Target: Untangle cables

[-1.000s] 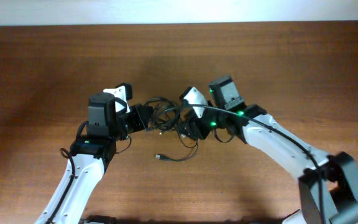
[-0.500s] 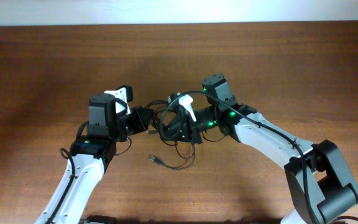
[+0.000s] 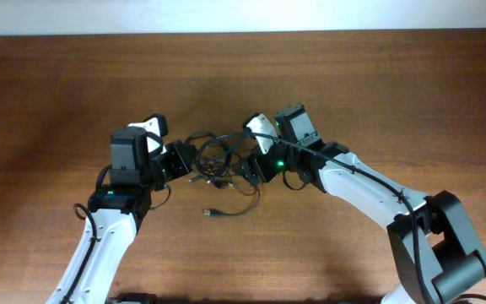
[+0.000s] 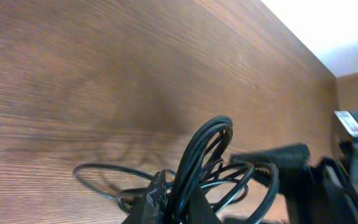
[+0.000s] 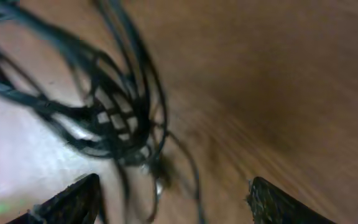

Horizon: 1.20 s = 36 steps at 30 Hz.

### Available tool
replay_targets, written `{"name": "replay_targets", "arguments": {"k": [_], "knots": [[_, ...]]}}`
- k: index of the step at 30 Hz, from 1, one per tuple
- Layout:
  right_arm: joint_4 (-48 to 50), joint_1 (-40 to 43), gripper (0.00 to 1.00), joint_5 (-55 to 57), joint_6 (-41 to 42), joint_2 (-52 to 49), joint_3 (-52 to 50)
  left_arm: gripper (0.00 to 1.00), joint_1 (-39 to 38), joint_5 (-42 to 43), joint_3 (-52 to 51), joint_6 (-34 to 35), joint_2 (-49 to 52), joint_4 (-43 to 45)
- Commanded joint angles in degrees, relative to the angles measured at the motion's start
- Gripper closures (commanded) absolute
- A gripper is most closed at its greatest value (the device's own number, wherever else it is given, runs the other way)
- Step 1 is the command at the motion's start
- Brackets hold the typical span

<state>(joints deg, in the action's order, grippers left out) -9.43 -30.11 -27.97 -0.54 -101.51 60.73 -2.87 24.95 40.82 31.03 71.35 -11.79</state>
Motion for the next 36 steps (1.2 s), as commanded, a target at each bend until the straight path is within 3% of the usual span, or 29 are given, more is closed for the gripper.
{"name": "replay_targets", "arguments": {"k": [1,2,3,6,8,11,13,15,17,18,24,26,28,29,30,31,33,36], "knots": [[0.4,-0.3,0.25,2.6,-1.0,0.9,0.3,1.00,0.2,4.9,0.5,-1.3,-1.1,0.1],[0.6,-0.3,0.51,-4.8,-2.6,0.9,0.3,1.00,0.2,5.3,0.5,-1.3,-1.1,0.1],[0.7,-0.3,0.65,-16.2,-7.0,0.9,0.3,1.00,0.2,5.0,0.5,-1.3,-1.0,0.1],[1.0,-0.2,0.96,-36.3,-8.9,0.9,0.3,1.00,0.2,2.8,0.5,-1.3,-0.8,-0.6],[6.2,-0.2,0.96,-48.8,-10.2,0.9,0.3,1.00,-0.2,4.2,0.5,-1.3,-0.8,-0.8],[11.8,-0.2,0.96,-50.3,-7.6,0.9,0.3,1.00,-2.0,3.9,0.5,-1.3,-0.8,-1.2],[11.0,-0.2,0.96,-54.2,-5.4,0.9,0.3,1.00,-1.7,-14.2,0.5,0.9,-0.8,-1.2],[7.4,-0.2,0.96,-53.0,-5.5,0.9,0.3,1.00,-0.1,-26.2,0.5,9.7,-0.8,-1.1],[-4.2,-1.0,0.96,-33.9,-8.7,0.9,0.2,1.00,3.5,-28.9,0.5,21.6,-0.8,-1.1],[-8.3,-1.5,0.96,-27.7,-9.0,0.9,0.2,1.00,4.2,-28.8,0.5,23.6,-0.8,-0.9],[-22.3,-2.1,0.96,5.6,-9.9,0.9,0.2,1.00,4.3,-25.4,0.5,23.6,-0.8,-0.9],[-23.8,-2.1,0.94,15.5,-4.2,0.9,0.2,1.00,4.3,-25.1,0.5,23.6,-0.8,-0.9],[-22.5,-2.1,0.84,25.0,8.8,0.9,0.2,1.00,4.3,-21.7,0.5,23.6,-0.8,-1.5],[-21.7,-2.1,0.66,25.5,11.6,0.9,0.2,1.00,4.3,-21.3,0.5,23.6,-0.8,-2.4],[-20.9,-2.1,0.37,25.2,12.0,0.9,0.2,1.00,4.3,-21.3,0.5,23.1,-0.8,-3.5],[-20.3,-2.1,0.29,23.3,11.7,0.9,0.2,1.00,4.3,-20.0,0.5,20.6,-0.8,-4.4],[-17.4,-2.1,0.29,11.9,5.1,0.9,0.2,1.00,4.3,-12.6,0.5,9.0,-0.8,-4.1],[-11.8,-2.1,0.30,-14.2,-11.3,0.9,0.2,1.00,4.3,-1.4,0.5,-6.7,-0.8,-1.9]]}}
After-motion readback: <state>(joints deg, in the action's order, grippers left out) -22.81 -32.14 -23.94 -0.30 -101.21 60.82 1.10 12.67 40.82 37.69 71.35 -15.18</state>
